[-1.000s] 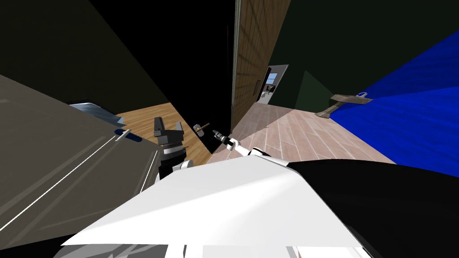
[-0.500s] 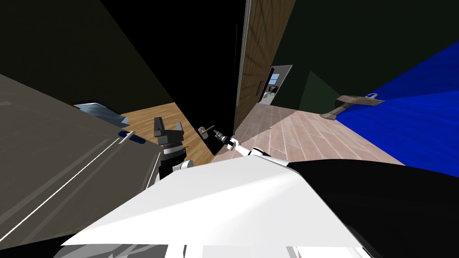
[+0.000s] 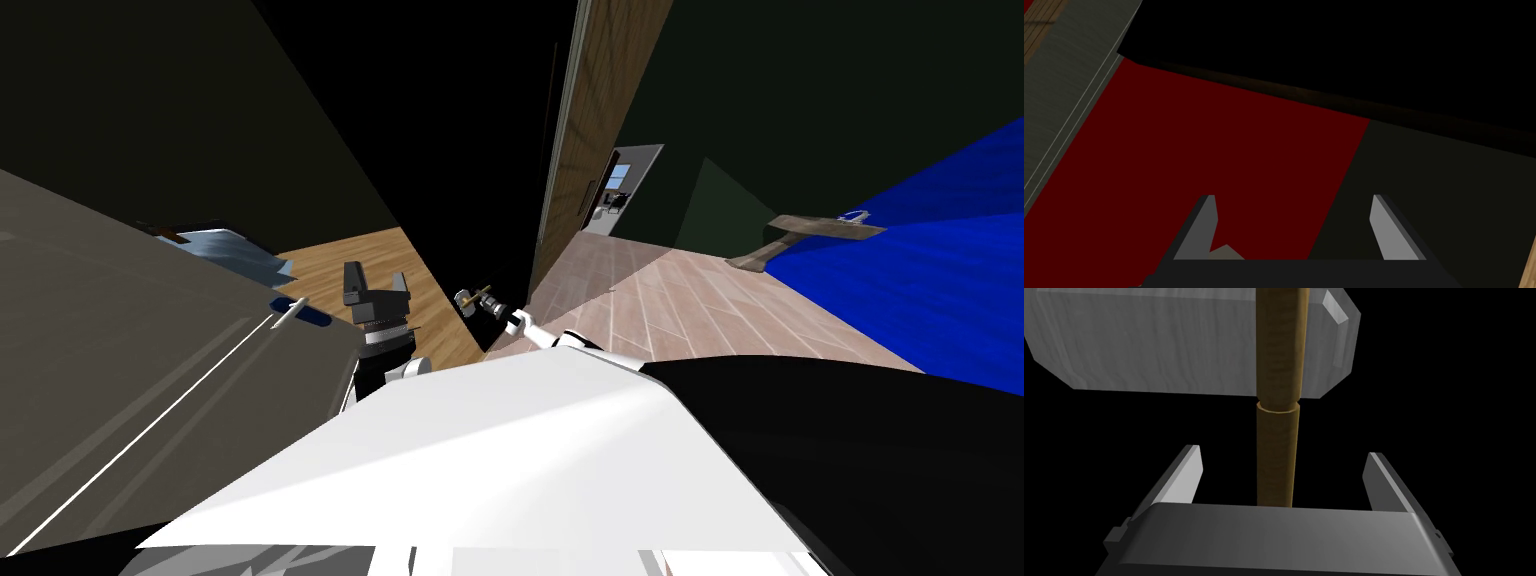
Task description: Push the door open
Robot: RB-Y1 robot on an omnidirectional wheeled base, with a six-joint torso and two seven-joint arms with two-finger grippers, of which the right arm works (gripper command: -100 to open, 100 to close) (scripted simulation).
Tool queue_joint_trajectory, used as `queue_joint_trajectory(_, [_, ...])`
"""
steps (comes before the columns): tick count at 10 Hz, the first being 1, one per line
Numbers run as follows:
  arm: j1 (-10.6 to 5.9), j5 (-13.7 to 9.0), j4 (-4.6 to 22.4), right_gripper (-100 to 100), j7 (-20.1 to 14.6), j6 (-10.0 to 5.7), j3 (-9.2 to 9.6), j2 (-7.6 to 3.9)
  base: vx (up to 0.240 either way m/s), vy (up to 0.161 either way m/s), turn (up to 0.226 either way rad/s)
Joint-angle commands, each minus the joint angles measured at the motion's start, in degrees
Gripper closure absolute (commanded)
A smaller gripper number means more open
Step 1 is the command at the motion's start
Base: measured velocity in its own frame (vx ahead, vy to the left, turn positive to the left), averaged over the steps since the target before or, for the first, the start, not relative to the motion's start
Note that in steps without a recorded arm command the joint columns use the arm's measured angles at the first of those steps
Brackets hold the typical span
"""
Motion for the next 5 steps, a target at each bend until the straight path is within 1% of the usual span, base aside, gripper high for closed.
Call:
queue_joint_trajectory(1, [0.08,-0.1,0.2,-100,0.4,0.01,-0.3,0.56,0.147,0.128,0.032])
queue_joint_trajectory(2, [-0.04,0.0,0.3,-100,0.2,-0.07,-0.22,0.43,0.065,0.056,0.002])
queue_joint_trajectory(3, [-0.04,0.0,0.3,100,0.2,-0.07,-0.22,0.43,-0.009,-0.005,-0.004])
queue_joint_trajectory(5, [-0.04,0.0,0.3,100,0.2,-0.07,-0.22,0.43,-0.018,-0.02,0.006])
